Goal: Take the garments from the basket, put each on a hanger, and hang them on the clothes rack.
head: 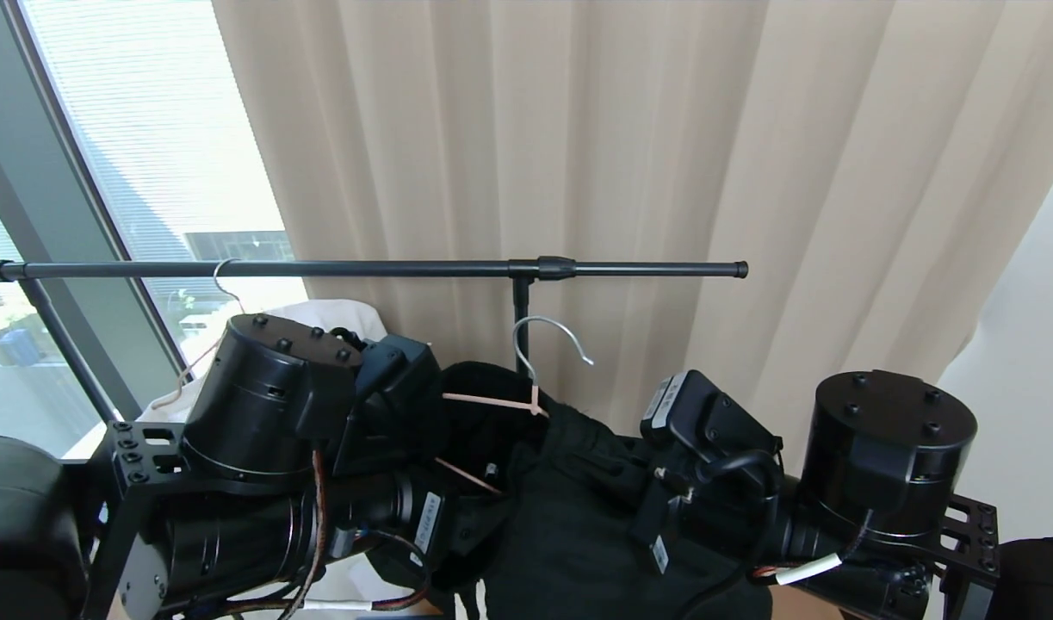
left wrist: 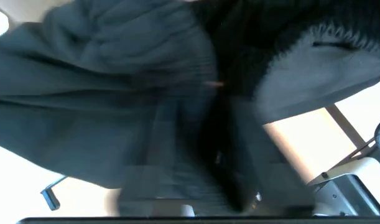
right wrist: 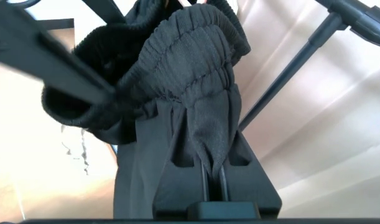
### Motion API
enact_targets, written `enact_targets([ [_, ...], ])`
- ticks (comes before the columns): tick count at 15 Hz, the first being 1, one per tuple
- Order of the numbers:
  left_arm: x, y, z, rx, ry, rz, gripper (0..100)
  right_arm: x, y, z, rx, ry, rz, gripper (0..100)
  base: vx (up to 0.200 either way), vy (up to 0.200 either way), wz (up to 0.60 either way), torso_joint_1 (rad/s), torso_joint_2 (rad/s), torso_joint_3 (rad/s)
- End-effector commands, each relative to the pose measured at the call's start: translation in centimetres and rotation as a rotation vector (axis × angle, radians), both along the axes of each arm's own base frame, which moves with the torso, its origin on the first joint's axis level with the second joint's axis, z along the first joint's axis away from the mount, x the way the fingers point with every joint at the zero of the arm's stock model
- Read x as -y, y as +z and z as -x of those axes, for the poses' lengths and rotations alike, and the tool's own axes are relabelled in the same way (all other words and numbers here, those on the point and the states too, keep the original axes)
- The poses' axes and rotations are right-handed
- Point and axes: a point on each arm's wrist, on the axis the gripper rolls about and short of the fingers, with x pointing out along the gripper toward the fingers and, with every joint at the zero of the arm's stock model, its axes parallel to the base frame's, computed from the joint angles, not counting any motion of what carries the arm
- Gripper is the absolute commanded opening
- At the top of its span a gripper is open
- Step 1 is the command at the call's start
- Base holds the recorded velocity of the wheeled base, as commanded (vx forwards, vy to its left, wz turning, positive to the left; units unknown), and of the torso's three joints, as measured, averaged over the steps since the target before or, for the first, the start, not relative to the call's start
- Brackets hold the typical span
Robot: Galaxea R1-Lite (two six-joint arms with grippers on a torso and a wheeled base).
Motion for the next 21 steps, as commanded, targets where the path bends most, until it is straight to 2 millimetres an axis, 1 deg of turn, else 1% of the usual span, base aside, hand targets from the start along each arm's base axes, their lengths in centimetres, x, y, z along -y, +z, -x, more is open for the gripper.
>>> enact_targets([
  [1,0.1,0.5,1.9,0.033,-0.030,0.001,100,0.1,0.2,0.1,0.005,0.001,-0.005,0,0.000,0.000,0.00,0.000,0.00,0.000],
  [4,-0.8,1.0,3.0,0.052,-0.036,0.014,100,0.0,0.2,0.1,0.004,0.001,-0.004,0,0.000,0.000,0.00,0.000,0.00,0.000],
  [6,-1.9,1.5,4.1,0.074,-0.042,0.035,100,0.1,0.1,0.0,0.002,0.005,-0.004,0,0.000,0.000,0.00,0.000,0.00,0.000],
  [10,-3.6,2.2,5.6,0.113,-0.047,0.064,100,0.0,-0.1,-0.1,-0.008,0.026,-0.001,0,0.000,0.000,0.00,0.000,0.00,0.000],
  [13,-5.1,3.1,6.5,0.180,-0.052,0.068,100,0.3,-0.4,-0.3,-0.023,0.047,0.003,0,0.000,0.000,0.00,0.000,0.00,0.000],
  [14,-6.8,3.9,6.4,0.254,-0.025,0.020,100,0.5,-0.6,-0.3,-0.034,0.077,0.003,0,0.000,0.000,0.00,0.000,0.00,0.000],
  [16,-9.1,4.4,5.3,0.340,-0.031,-0.078,100,0.8,-0.9,-0.2,-0.049,0.107,0.006,0,0.000,0.000,0.00,0.000,0.00,0.000],
  [18,-11.2,4.2,4.1,0.384,-0.122,-0.137,100,1.0,-1.1,-0.1,-0.057,0.127,0.012,0,0.000,0.000,0.00,0.000,0.00,0.000],
  [20,-12.6,3.2,2.5,0.380,-0.266,-0.161,100,1.2,-1.3,0.1,-0.054,0.145,0.023,0,0.000,0.000,0.00,0.000,0.00,0.000],
  [21,-13.0,2.8,1.6,0.396,-0.359,-0.146,100,1.3,-1.4,0.2,-0.048,0.157,0.030,0,0.000,0.000,0.00,0.000,0.00,0.000],
])
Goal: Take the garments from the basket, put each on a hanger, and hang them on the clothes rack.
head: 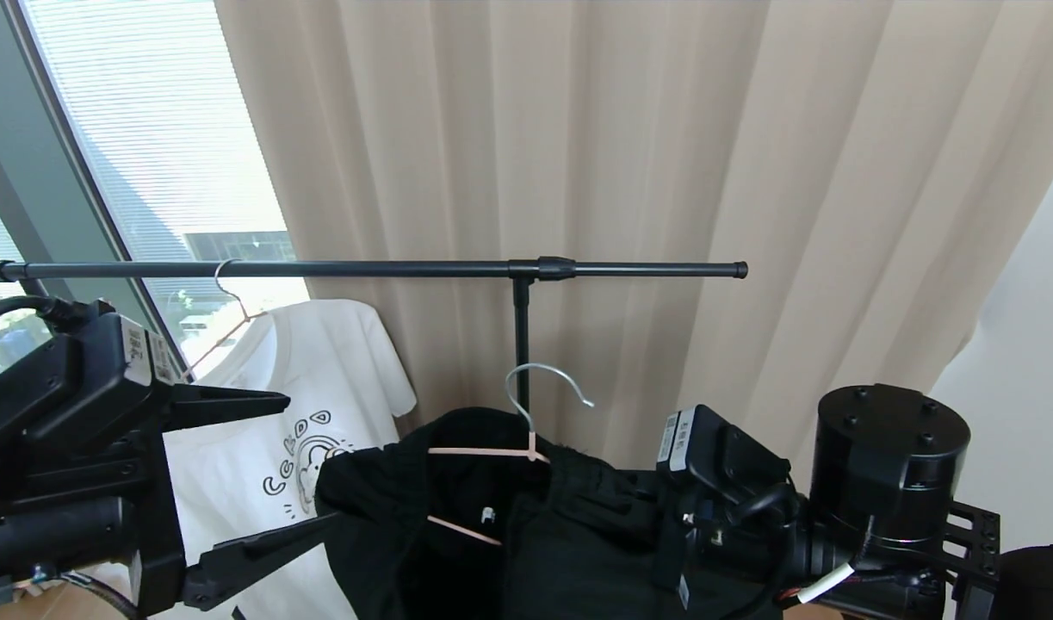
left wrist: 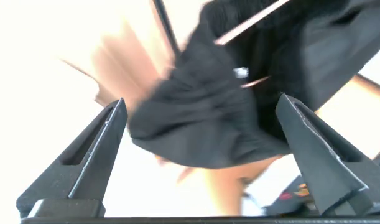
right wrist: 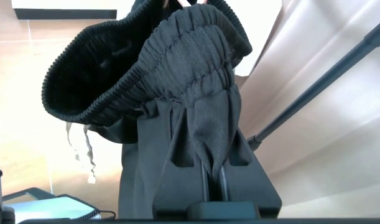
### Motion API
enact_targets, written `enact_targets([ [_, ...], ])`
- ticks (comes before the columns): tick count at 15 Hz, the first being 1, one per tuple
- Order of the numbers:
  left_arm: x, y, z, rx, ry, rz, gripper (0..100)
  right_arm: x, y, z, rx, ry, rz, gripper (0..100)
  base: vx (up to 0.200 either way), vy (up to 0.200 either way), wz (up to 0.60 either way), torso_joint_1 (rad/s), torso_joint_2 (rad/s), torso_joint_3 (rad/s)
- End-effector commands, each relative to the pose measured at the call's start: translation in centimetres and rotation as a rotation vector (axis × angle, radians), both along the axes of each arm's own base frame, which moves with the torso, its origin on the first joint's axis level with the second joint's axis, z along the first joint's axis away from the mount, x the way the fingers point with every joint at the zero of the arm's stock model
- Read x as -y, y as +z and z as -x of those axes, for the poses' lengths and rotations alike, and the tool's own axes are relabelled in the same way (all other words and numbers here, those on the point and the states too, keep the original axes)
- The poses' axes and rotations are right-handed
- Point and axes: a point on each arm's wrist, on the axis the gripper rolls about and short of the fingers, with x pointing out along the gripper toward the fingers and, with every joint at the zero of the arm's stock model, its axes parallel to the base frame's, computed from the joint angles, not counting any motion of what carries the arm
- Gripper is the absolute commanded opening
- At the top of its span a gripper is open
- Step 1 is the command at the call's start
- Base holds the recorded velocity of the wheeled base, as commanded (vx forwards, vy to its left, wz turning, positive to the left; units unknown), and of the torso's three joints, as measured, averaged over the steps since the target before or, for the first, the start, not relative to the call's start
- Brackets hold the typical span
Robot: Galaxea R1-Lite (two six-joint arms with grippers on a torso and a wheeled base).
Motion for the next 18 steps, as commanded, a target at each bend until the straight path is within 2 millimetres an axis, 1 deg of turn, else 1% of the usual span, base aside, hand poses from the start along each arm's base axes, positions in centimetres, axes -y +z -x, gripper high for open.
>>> enact_targets([
  [1,-1.1,-1.1,-2.5,-0.013,-0.109,-0.010,100,0.2,-0.2,0.1,0.000,0.002,0.007,0,0.000,0.000,0.00,0.000,0.00,0.000],
  [3,-0.7,-1.7,-3.1,0.030,-0.198,-0.059,100,0.2,-0.1,0.2,-0.002,0.017,0.004,0,0.000,0.000,0.00,0.000,0.00,0.000],
  [4,0.0,-2.0,-3.8,0.065,-0.269,-0.111,100,0.3,-0.1,0.3,-0.005,0.029,0.003,0,0.000,0.000,0.00,0.000,0.00,0.000],
  [6,1.0,-2.2,-4.7,0.040,-0.330,-0.140,100,0.5,0.2,0.5,0.004,0.035,-0.008,0,0.000,0.000,0.00,0.000,0.00,0.000],
  [8,1.4,-2.5,-5.8,0.043,-0.359,-0.164,100,0.6,0.5,0.7,0.005,0.059,-0.018,0,0.000,0.000,0.00,0.000,0.00,0.000],
  [12,2.3,-3.2,-7.0,0.022,-0.385,-0.176,100,0.9,0.8,1.1,0.012,0.066,-0.026,0,0.000,0.000,0.00,0.000,0.00,0.000],
  [14,2.4,-3.1,-7.2,0.024,-0.386,-0.175,100,1.0,0.8,1.3,0.011,0.079,-0.028,0,0.000,0.000,0.00,0.000,0.00,0.000],
  [18,2.8,-3.7,-7.5,0.002,-0.406,-0.175,100,1.3,0.9,1.8,0.007,0.119,-0.035,0,0.000,0.000,0.00,0.000,0.00,0.000],
])
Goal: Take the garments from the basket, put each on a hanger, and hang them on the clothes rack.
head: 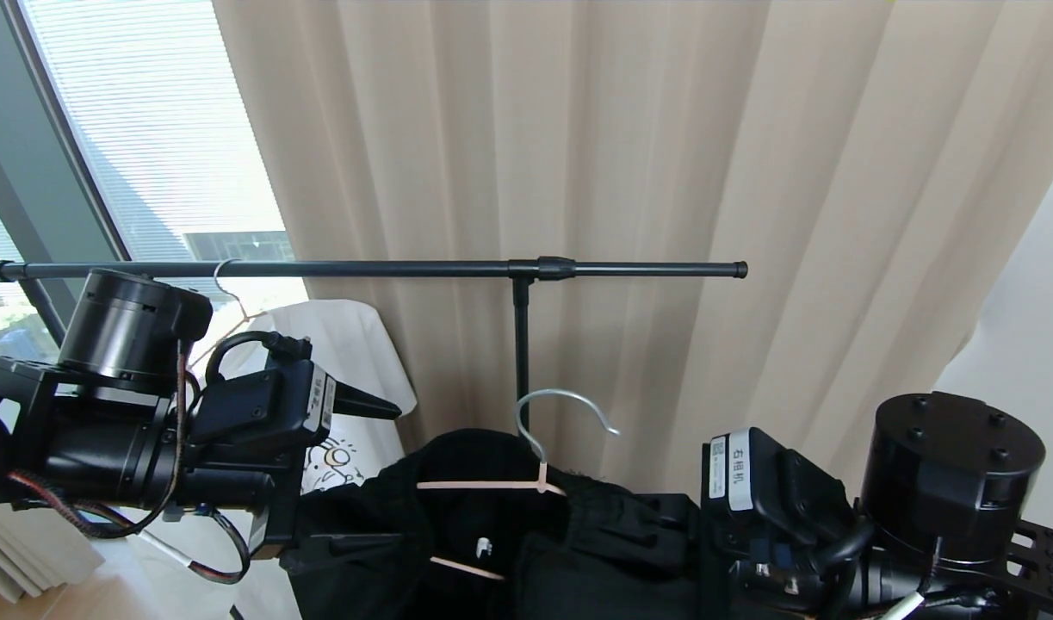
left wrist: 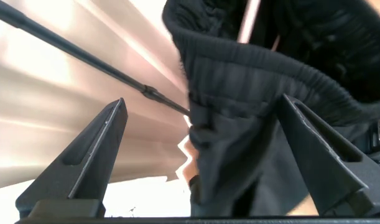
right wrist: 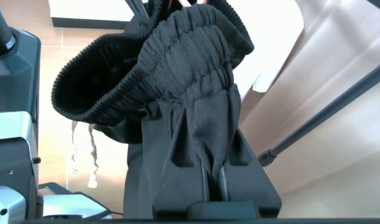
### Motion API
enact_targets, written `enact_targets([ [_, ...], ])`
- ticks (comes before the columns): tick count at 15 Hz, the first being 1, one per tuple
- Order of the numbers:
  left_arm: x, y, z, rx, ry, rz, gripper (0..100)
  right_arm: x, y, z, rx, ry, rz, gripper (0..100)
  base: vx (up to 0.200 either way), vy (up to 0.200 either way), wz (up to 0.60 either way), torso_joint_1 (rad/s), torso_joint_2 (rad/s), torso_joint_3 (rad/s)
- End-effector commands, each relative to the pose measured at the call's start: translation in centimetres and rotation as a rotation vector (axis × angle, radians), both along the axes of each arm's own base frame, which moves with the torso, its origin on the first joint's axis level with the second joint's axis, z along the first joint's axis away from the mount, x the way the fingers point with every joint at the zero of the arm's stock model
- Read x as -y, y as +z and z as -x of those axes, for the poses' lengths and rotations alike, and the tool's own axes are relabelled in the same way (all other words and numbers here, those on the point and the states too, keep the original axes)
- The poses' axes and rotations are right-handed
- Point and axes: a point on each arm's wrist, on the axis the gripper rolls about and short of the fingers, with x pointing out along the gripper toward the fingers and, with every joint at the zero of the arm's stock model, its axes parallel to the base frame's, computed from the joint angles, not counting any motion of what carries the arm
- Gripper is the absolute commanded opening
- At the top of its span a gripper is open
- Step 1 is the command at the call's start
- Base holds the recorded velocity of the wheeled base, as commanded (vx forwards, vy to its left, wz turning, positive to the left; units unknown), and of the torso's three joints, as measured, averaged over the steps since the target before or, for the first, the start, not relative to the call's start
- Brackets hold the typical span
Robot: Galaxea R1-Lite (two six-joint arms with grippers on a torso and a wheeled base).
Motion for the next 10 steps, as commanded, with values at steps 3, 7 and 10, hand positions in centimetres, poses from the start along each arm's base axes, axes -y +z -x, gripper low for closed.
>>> enact_targets([
  [3,1.0,-0.6,0.2,-0.030,-0.045,-0.002,100,-0.5,0.1,0.7,0.002,0.034,-0.004,0,0.000,0.000,0.00,0.000,0.00,0.000],
  [7,1.8,-1.2,0.6,-0.059,-0.100,0.009,100,-0.7,0.1,0.9,0.003,0.048,-0.006,0,0.000,0.000,0.00,0.000,0.00,0.000],
  [10,1.8,-2.0,0.9,-0.088,-0.106,-0.002,100,-0.7,0.1,1.1,0.004,0.055,-0.007,0,0.000,0.000,0.00,0.000,0.00,0.000],
])
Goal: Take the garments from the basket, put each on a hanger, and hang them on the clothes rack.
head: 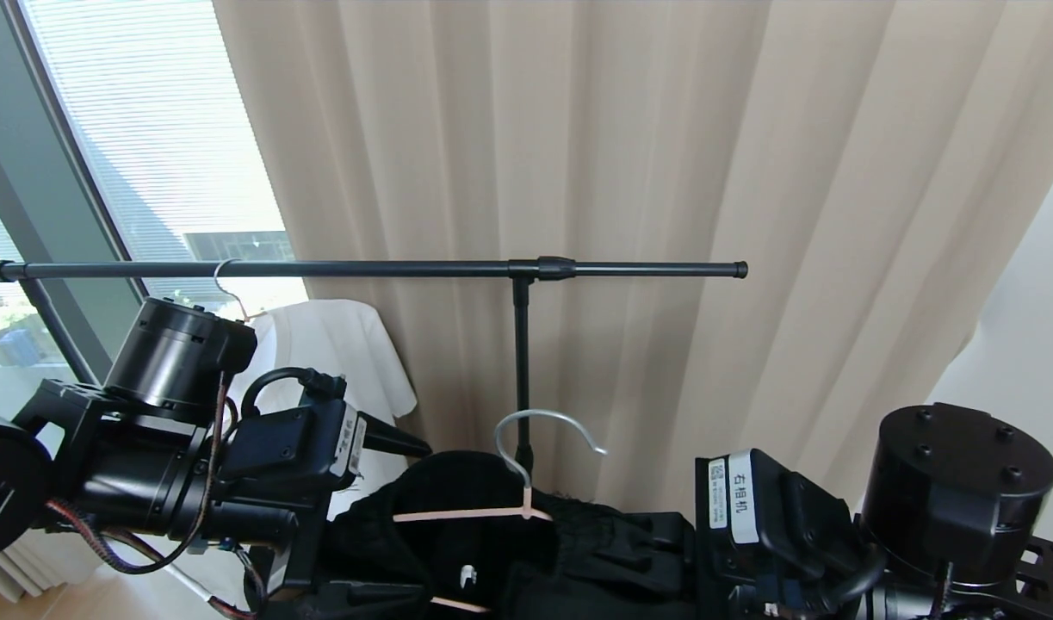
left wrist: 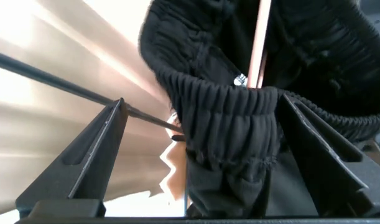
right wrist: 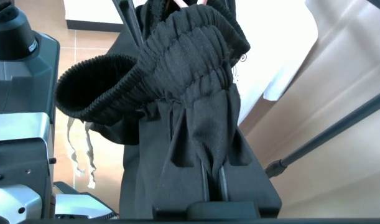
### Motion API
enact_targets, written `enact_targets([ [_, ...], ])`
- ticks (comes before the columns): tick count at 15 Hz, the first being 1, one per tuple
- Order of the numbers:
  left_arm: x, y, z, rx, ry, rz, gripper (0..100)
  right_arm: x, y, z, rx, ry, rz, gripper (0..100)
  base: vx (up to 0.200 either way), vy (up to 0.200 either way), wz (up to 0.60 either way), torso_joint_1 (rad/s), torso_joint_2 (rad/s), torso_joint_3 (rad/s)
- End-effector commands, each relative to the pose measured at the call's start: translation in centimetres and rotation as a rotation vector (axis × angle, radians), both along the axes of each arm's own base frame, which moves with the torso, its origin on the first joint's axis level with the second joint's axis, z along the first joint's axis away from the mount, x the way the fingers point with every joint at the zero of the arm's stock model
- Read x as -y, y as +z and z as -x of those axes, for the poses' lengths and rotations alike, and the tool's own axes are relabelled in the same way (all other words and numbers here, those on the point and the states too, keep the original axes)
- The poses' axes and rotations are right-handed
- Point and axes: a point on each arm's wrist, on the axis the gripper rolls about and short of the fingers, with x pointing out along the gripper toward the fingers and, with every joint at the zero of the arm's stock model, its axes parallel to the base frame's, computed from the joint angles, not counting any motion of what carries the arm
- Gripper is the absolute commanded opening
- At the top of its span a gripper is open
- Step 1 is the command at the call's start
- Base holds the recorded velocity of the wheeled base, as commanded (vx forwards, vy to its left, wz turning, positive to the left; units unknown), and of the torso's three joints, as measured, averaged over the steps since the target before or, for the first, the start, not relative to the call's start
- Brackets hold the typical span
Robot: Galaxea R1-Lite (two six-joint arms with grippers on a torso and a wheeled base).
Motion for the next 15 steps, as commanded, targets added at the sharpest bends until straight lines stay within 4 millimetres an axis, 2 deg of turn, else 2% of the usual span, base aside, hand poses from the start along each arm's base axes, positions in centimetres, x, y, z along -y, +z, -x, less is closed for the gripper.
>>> enact_targets([
  [1,0.0,-0.6,0.1,-0.022,-0.004,-0.009,100,0.0,0.0,0.1,0.001,0.004,-0.001,0,0.000,0.000,0.00,0.000,0.00,0.000],
  [5,0.3,-0.5,0.3,-0.025,-0.016,-0.007,100,-0.2,-0.1,0.5,-0.001,0.021,0.002,0,0.000,0.000,0.00,0.000,0.00,0.000],
  [6,0.3,-0.6,0.4,-0.029,-0.017,-0.008,0,-0.3,0.0,0.4,0.003,0.021,-0.003,0,0.000,0.000,0.00,0.000,0.00,0.000],
  [15,-0.2,0.0,1.8,0.000,-0.019,0.003,0,-0.6,0.1,0.1,0.016,0.012,-0.013,0,0.000,0.000,0.00,0.000,0.00,0.000],
])
